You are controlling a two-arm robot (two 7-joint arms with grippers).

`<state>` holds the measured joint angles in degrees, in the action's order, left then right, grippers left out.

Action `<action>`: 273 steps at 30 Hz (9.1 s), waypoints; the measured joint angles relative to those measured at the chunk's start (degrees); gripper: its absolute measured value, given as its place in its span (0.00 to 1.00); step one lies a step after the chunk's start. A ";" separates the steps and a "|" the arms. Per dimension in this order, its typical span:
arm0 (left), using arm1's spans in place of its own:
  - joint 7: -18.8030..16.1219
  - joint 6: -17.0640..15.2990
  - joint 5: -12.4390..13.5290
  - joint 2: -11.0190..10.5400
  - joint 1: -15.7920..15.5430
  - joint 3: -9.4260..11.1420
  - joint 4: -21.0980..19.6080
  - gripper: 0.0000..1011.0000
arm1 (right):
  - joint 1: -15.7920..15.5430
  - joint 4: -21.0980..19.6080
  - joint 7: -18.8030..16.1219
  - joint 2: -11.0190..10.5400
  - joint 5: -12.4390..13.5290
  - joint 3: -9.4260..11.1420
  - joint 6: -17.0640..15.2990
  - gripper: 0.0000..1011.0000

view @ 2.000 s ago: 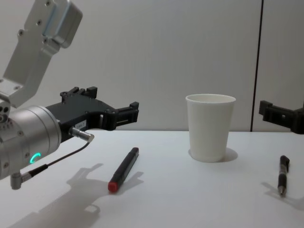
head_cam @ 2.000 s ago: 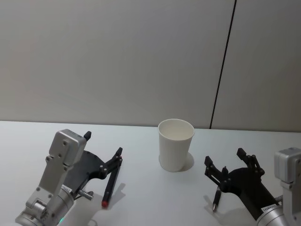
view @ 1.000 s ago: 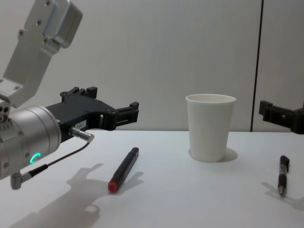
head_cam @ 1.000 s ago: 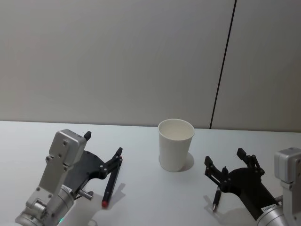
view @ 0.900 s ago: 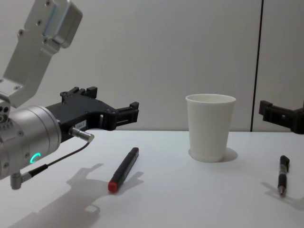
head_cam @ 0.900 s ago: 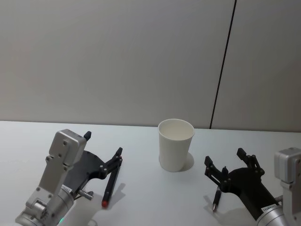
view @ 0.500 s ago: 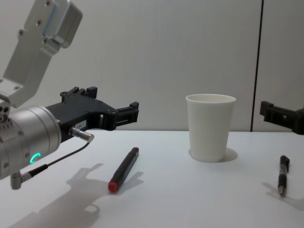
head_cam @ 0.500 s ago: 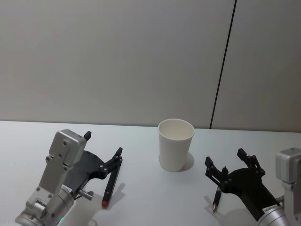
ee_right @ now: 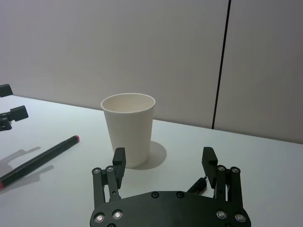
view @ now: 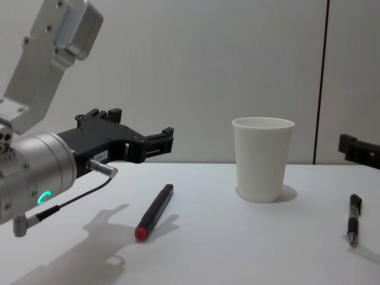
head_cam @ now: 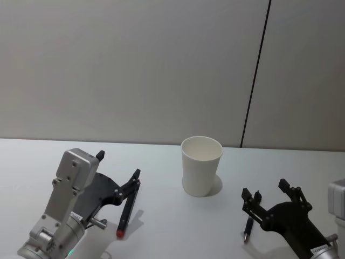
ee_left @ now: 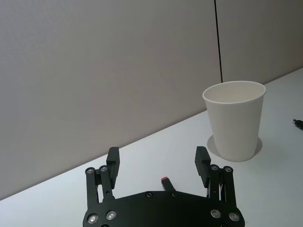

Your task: Place the pen into the pen holder.

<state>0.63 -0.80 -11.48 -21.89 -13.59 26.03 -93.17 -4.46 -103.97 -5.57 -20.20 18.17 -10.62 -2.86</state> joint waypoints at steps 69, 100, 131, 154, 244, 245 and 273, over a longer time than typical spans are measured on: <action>0.00 0.00 0.00 0.00 0.00 0.00 0.00 0.99 | 8.85 8.33 17.57 15.57 -8.08 -2.70 -23.42 0.99; 0.00 0.00 0.00 0.00 0.00 0.00 0.00 0.99 | 11.24 7.52 22.04 20.98 -8.47 -0.10 -30.07 0.99; 0.00 0.00 0.00 0.00 0.00 0.00 0.00 0.99 | 13.80 8.02 22.84 22.25 -10.62 0.01 -38.41 0.99; 0.00 0.00 0.00 0.00 0.00 0.00 0.00 0.99 | 14.41 9.44 23.83 24.25 -11.48 1.21 -40.14 0.99; 0.00 0.00 0.00 0.00 0.00 0.00 0.00 0.99 | 15.52 11.02 13.05 21.30 -9.50 5.22 -13.67 0.13; 0.00 0.00 0.00 0.00 0.00 0.00 0.00 0.99 | 15.73 11.20 12.29 21.19 -9.21 5.45 -12.21 0.13; 0.00 0.00 0.00 0.00 0.00 0.00 -0.01 0.99 | 24.12 21.98 -9.39 18.50 2.55 6.46 7.55 0.13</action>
<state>0.63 -0.80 -11.48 -21.89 -13.59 26.02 -93.18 19.65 -81.99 -14.97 -1.70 20.72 -4.16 4.70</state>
